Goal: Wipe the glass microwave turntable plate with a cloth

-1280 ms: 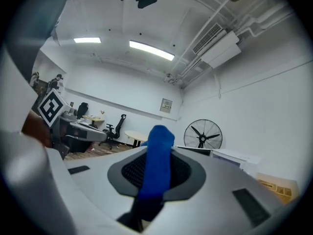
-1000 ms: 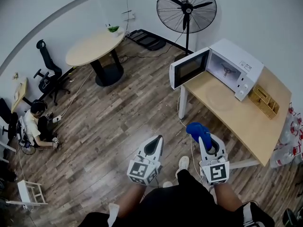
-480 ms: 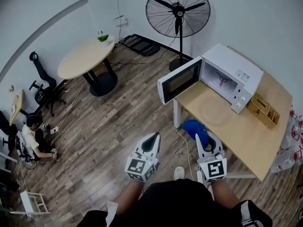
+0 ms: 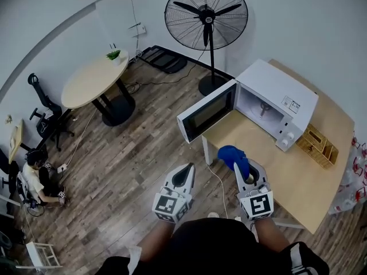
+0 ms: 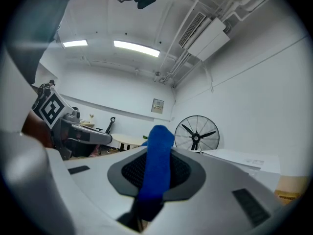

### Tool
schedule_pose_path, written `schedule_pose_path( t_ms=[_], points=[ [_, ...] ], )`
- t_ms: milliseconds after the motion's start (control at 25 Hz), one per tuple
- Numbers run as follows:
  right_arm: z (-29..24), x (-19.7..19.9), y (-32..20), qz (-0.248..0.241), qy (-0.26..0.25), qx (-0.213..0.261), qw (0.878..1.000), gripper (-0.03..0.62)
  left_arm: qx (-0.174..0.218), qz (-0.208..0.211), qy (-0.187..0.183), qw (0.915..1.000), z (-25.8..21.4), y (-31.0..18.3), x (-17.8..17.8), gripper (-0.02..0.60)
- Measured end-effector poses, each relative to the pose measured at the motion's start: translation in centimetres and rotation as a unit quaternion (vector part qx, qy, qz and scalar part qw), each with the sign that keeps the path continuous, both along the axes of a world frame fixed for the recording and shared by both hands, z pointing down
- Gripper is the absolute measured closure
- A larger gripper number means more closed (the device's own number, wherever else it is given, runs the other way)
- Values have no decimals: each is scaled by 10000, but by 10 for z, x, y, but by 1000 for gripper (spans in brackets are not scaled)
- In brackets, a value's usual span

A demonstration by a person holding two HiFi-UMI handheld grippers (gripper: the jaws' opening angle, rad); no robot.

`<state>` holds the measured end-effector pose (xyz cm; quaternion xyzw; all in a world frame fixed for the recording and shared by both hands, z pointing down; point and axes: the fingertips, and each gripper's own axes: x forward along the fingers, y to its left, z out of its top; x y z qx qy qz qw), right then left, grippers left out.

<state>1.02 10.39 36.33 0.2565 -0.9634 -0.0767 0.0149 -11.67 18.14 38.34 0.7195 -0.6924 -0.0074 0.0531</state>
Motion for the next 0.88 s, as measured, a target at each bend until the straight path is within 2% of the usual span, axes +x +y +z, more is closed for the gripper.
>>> schedule_pose_path(
  t_ms=[240, 440, 560, 720, 880],
  points=[
    [3, -4, -34, 130, 27, -30, 9999, 536, -16, 46, 73, 10000, 4, -32, -6, 580],
    [6, -9, -59, 351, 9, -78, 9994, 536, -38, 266, 98, 9996, 5, -62, -12, 580],
    [8, -15, -78, 540, 22, -129, 9985, 536, -50, 543, 54, 9985, 7, -89, -17, 580],
    [1, -26, -108, 830, -33, -150, 9964, 536, -24, 1072, -241, 9939, 4, -131, -18, 580],
    [-10, -39, -141, 1116, -95, -125, 9936, 536, 30, 1580, -184, 9873, -2, -173, -18, 580]
  ],
)
